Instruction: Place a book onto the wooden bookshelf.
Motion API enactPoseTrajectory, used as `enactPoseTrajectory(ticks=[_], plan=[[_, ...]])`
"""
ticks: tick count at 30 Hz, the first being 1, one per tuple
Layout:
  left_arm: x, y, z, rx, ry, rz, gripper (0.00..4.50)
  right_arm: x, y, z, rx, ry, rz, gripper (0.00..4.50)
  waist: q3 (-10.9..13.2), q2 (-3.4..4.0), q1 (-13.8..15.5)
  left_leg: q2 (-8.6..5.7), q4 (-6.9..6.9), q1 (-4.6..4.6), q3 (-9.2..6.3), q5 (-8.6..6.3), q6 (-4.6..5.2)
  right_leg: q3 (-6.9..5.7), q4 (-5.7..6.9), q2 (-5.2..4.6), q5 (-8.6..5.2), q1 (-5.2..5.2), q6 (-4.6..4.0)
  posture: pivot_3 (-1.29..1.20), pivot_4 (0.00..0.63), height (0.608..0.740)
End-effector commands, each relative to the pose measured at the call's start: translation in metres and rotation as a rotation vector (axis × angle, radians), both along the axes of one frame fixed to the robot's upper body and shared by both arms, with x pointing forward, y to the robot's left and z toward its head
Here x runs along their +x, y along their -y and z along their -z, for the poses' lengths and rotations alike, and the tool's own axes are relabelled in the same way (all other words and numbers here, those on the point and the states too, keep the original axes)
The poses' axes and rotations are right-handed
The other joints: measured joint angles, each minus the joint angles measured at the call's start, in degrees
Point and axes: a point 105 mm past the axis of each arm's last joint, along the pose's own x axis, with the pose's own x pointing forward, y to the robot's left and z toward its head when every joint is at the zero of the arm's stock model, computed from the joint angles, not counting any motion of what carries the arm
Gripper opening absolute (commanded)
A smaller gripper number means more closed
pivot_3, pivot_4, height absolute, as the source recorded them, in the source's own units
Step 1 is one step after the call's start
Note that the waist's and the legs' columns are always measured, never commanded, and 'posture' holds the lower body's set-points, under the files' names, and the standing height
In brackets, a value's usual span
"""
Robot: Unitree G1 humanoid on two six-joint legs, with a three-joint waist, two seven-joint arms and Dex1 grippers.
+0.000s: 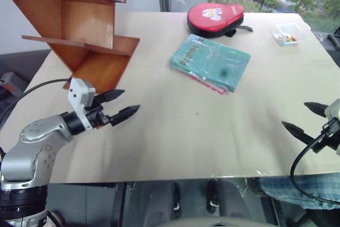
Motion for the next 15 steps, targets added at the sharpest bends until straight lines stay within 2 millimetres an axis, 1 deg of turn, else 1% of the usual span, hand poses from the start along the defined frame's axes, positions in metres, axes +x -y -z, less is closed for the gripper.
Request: enactPoseTrajectory(ticks=[1, 2, 5, 6, 7, 9, 10, 11, 12, 14, 15], plan=[[-0.004, 0.006, -0.016, 0.017, 0.061, 0.04, 4.49, 0.005, -0.008, -0.013, -0.001, 0.047, -0.017, 4.27, 0.0, -0.01, 0.0, 0.0, 0.0, 0.0, 0.0, 0.0, 0.0, 0.0, 0.0, 0.0, 0.0, 0.0, 0.0, 0.0, 0.15, 0.74], [-0.004, 0.009, -0.018, 0.01, 0.071, 0.054, 4.49, 0.009, -0.012, -0.015, 0.017, 0.051, -0.02, 4.27, 0.0, -0.01, -0.1, 0.0, 0.0, 0.01, 0.0, -0.01, -0.02, 0.0, -0.01, 0.0, 0.0, 0.02, 0.0, 0.0, 0.15, 0.74], [-0.006, 0.016, -0.023, 0.01, 0.098, 0.094, 4.5, 0.023, -0.017, -0.013, 0.06, 0.029, -0.012, 3.45, 0.0, -0.05, -0.2, 0.01, 0.0, 0.04, 0.02, -0.05, -0.08, 0.02, -0.01, -0.01, 0.01, 0.01, 0.01, 0.0, 0.15, 0.74], [-0.007, 0.018, -0.024, 0.013, 0.104, 0.107, 4.5, 0.028, -0.02, -0.013, 0.065, 0.027, -0.017, 3.02, 0.0, -0.04, -0.1, 0.02, 0.0, 0.04, 0.01, -0.05, -0.07, 0.01, 0.0, -0.02, 0.01, 0.01, 0.0, 0.0, 0.15, 0.74], [-0.007, 0.02, -0.025, 0.013, 0.11, 0.117, 4.5, 0.034, -0.023, -0.013, 0.069, 0.03, -0.017, 2.5, 0.0, -0.03, -0.1, 0.02, 0.0, 0.04, 0.0, -0.04, -0.08, 0.0, 0.0, -0.02, 0.01, 0.02, -0.01, 0.0, 0.15, 0.74], [-0.007, 0.026, -0.027, 0.011, 0.127, 0.148, 4.5, 0.054, -0.031, -0.008, 0.05, 0.033, -0.011, 1.48, 0.0, -0.03, -0.1, 0.01, 0.0, 0.04, 0.01, 0.0, -0.02, 0.0, 0.01, 0.0, 0.0, 0.0, -0.01, 0.0, 0.15, 0.74], [-0.007, 0.028, -0.028, 0.011, 0.132, 0.158, 4.5, 0.062, -0.035, -0.006, 0.039, 0.036, -0.008, 1.22, 0.0, -0.03, -0.2, 0.01, 0.01, 0.03, 0.02, 0.01, 0.0, 0.0, 0.01, 0.01, 0.0, -0.01, -0.01, 0.0, 0.15, 0.74], [-0.007, 0.03, -0.028, 0.013, 0.136, 0.165, 4.5, 0.07, -0.037, -0.004, 0.025, 0.041, 0.001, 0.75, 0.0, -0.03, -0.2, -0.01, 0.0, 0.01, 0.06, 0.03, 0.04, 0.01, 0.01, 0.01, 0.01, -0.03, -0.01, 0.0, 0.15, 0.74], [-0.007, 0.033, -0.027, 0.03, 0.142, 0.181, 4.5, 0.082, -0.042, 0.0, 0.002, 0.047, 0.009, 0.44, 0.0, -0.04, -0.1, -0.01, 0.0, 0.0, 0.08, 0.07, 0.11, 0.01, 0.0, 0.01, 0.01, -0.04, -0.01, 0.0, 0.15, 0.74], [-0.008, 0.041, -0.026, 0.046, 0.155, 0.207, 4.5, 0.106, -0.051, 0.004, 0.001, 0.062, 0.041, 0.44, 0.0, -0.05, -0.1, -0.02, 0.0, -0.03, 0.06, 0.12, 0.17, 0.0, 0.01, 0.05, 0.02, -0.04, 0.0, 0.0, 0.15, 0.74], [-0.008, 0.046, -0.026, 0.043, 0.163, 0.213, 4.5, 0.117, -0.056, 0.01, -0.008, 0.054, 0.047, 0.44, 0.0, -0.05, -0.3, -0.03, 0.0, -0.04, 0.07, 0.12, 0.17, 0.0, 0.01, 0.06, 0.02, -0.04, 0.0, 0.0, 0.15, 0.74]])
